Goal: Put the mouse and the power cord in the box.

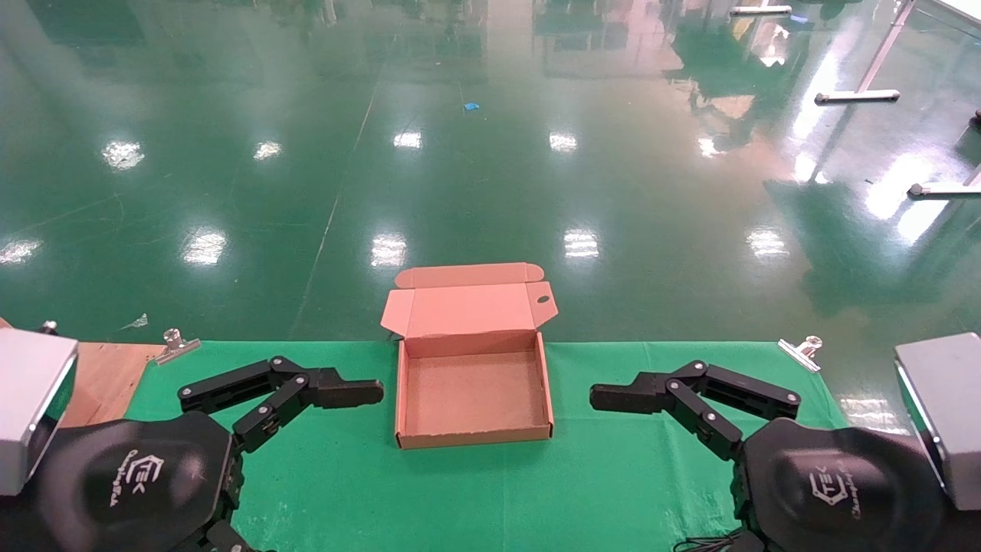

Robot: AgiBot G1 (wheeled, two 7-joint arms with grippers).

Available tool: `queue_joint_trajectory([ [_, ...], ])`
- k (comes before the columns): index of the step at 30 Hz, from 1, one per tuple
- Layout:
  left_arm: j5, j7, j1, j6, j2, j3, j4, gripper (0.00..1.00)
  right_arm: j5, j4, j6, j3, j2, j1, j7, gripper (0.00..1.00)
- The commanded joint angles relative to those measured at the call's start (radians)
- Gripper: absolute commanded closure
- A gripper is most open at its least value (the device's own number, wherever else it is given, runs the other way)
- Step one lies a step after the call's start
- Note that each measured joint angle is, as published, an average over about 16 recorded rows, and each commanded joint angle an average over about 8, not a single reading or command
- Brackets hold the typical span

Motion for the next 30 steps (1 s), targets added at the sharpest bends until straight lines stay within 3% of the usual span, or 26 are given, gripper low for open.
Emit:
queue_joint_trajectory([
  [1, -0.004, 0.000, 0.001, -0.001, -0.001, -0.002, -0.002, 0.00, 0.006, 0.000, 0.001, 0.002, -0.001, -0.001, 0.001, 0.00],
  [6, 0.047, 0.000, -0.012, 0.011, 0.014, 0.028, 0.014, 0.00, -0.067, -0.003, -0.013, -0.025, 0.009, 0.016, -0.013, 0.00],
  [13, 0.206, 0.012, -0.063, 0.057, 0.023, 0.115, 0.085, 0.00, -0.328, -0.003, -0.054, -0.118, 0.012, 0.117, -0.086, 0.00],
  [22, 0.556, 0.083, -0.230, 0.089, 0.039, 0.322, 0.186, 0.00, -0.725, -0.008, -0.061, -0.274, -0.017, 0.244, -0.220, 0.00],
  [30, 0.830, 0.213, -0.400, 0.073, 0.137, 0.517, 0.428, 0.00, -1.034, -0.071, -0.022, -0.398, -0.100, 0.326, -0.342, 0.00],
])
